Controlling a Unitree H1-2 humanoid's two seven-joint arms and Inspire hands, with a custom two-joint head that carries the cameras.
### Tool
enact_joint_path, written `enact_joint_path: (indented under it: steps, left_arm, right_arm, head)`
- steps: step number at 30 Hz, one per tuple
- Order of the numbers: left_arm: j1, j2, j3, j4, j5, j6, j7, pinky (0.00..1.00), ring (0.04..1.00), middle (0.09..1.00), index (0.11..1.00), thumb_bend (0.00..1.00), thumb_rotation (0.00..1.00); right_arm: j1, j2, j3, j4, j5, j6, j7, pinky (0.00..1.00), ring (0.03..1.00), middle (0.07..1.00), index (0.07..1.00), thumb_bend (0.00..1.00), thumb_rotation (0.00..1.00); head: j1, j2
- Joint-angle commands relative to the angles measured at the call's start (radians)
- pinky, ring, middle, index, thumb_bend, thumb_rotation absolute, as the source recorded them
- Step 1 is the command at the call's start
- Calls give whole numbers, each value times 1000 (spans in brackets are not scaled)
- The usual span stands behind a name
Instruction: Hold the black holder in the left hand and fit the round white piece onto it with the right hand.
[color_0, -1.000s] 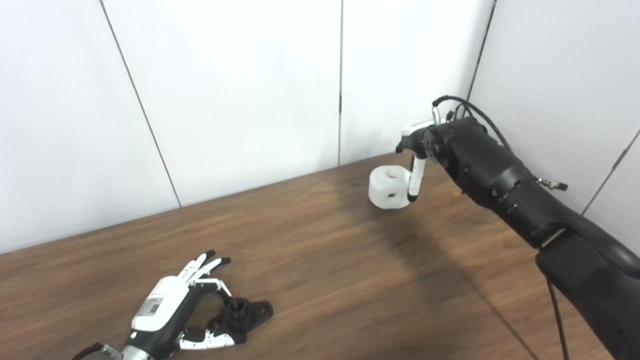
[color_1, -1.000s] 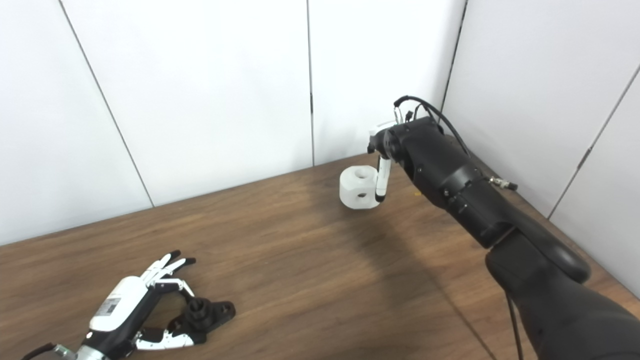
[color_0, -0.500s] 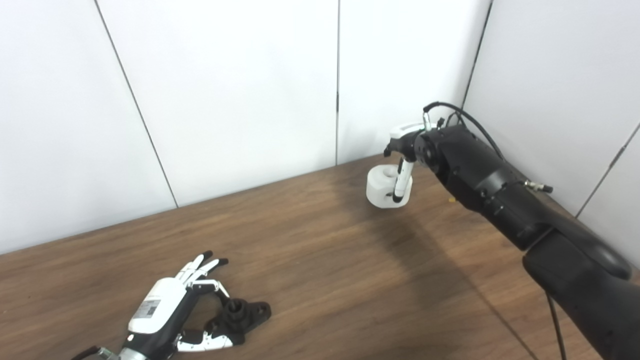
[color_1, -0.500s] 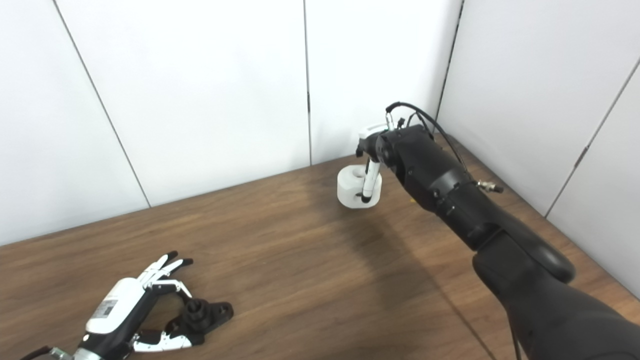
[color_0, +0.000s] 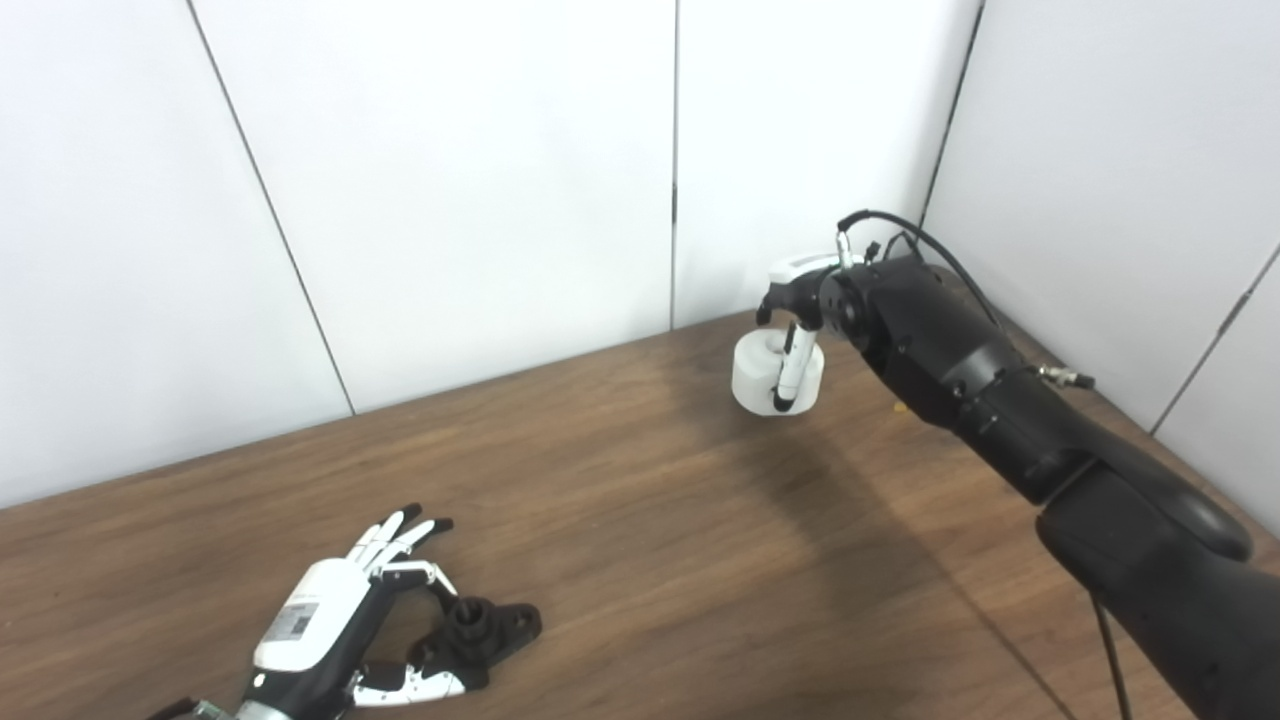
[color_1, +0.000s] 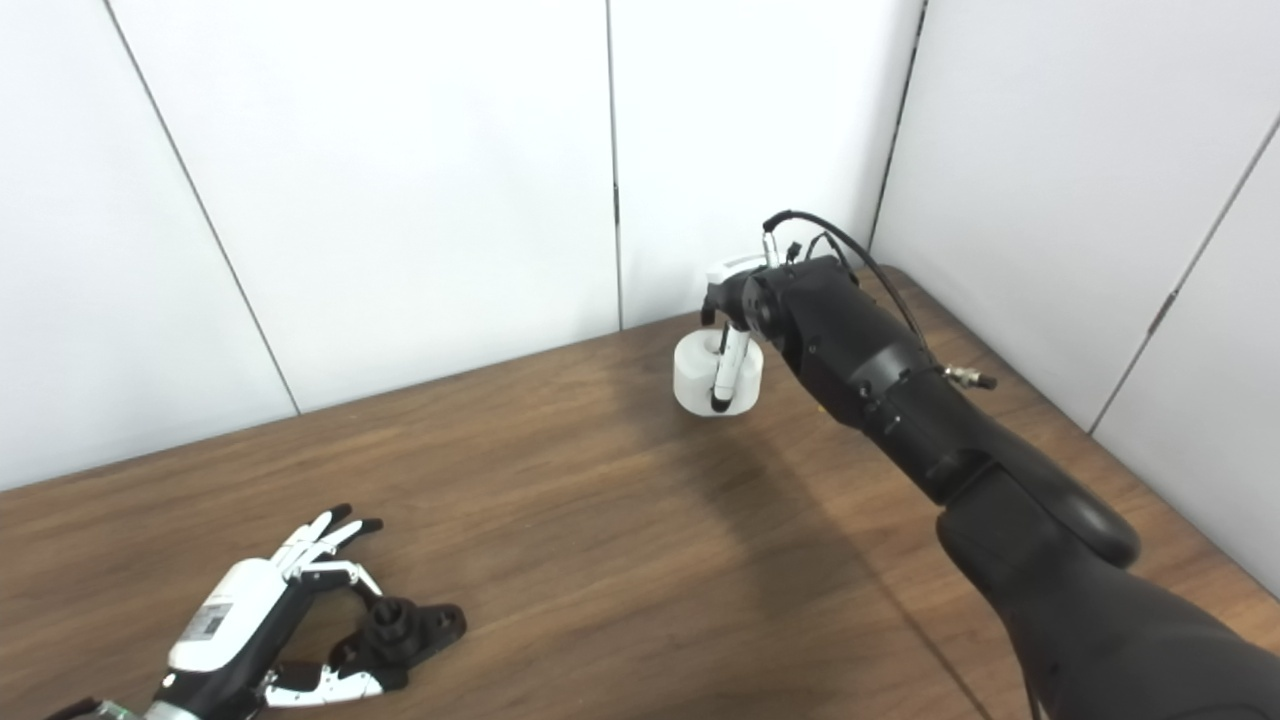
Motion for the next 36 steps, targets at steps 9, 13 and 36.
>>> enact_joint_path:
  steps: [9,13,36]
  left_arm:
    - [110,41,-32,83,48,74,-59,988,1000,919,482,525,61]
    - [112,44,-29,83,45,67,-54,982,1000,914,483,525,60]
    - [120,37,-35,67,47,77,-56,968,1000,915,482,525,60]
  right_arm:
    - [-26,-31,-4,-34,-5,4,-24,881,952,954,791,906,305]
    - [-20,-32,-7,-46,-5,15,-15,884,952,948,780,903,299]
    - [62,-34,-69,-58,38,-84,-292,809,814,746,482,524,139]
  head:
    - [-2,6]
    - [0,11]
    - [3,21]
